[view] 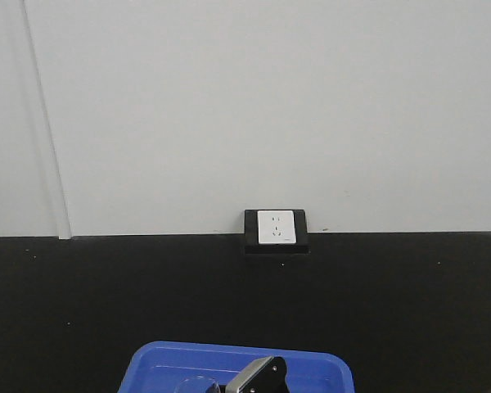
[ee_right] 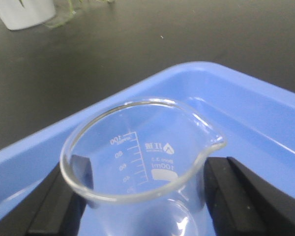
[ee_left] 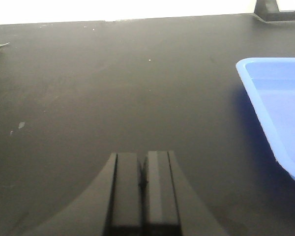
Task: Move beaker to silver tray on left bench
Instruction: 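Close the right gripper on the beaker and lift it, then hold the beaker in the right gripper and back away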
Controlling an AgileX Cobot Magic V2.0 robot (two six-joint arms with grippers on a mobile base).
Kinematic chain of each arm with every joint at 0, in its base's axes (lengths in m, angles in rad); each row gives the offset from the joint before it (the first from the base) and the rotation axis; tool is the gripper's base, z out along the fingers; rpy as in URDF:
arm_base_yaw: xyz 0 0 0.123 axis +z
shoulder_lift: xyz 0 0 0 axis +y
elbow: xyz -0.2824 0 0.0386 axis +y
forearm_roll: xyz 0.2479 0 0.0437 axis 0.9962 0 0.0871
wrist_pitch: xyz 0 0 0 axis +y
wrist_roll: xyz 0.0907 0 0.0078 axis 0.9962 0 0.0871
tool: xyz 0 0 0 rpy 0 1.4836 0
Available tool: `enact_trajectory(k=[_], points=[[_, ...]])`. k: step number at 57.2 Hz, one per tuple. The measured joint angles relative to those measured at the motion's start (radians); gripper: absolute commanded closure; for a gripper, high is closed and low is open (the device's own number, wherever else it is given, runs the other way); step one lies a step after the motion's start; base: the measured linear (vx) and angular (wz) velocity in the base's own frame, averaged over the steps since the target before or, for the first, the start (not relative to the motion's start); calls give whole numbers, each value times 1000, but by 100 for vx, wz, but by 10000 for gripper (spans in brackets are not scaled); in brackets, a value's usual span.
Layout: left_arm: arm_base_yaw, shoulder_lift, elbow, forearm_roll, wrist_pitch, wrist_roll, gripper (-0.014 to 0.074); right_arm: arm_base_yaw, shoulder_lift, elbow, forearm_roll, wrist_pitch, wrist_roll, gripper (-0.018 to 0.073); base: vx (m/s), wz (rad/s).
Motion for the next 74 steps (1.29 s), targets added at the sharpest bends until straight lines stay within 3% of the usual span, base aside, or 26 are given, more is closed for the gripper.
enact_trajectory(k=[8, 20, 37, 45, 61, 74], points=[[0, 0, 0, 0, 0, 0, 595, 0, -13, -1, -35, -10, 2, 578, 0, 0], [0, 0, 0, 0, 0, 0, 595, 0, -146, -1, -139, 89, 84, 566, 0, 0], [0, 0, 0, 0, 0, 0, 595, 0, -544, 6, -325, 639, 394, 566, 0, 0], [0, 0, 0, 0, 0, 0, 595, 0, -774, 71, -416, 822, 495, 566, 0, 0], [0, 0, 0, 0, 0, 0, 595, -1, -1222, 294, -433, 1039, 535, 566, 0, 0], [0, 0, 0, 0, 0, 0, 595, -2, -1377, 387, -431, 1108, 535, 566, 0, 0]])
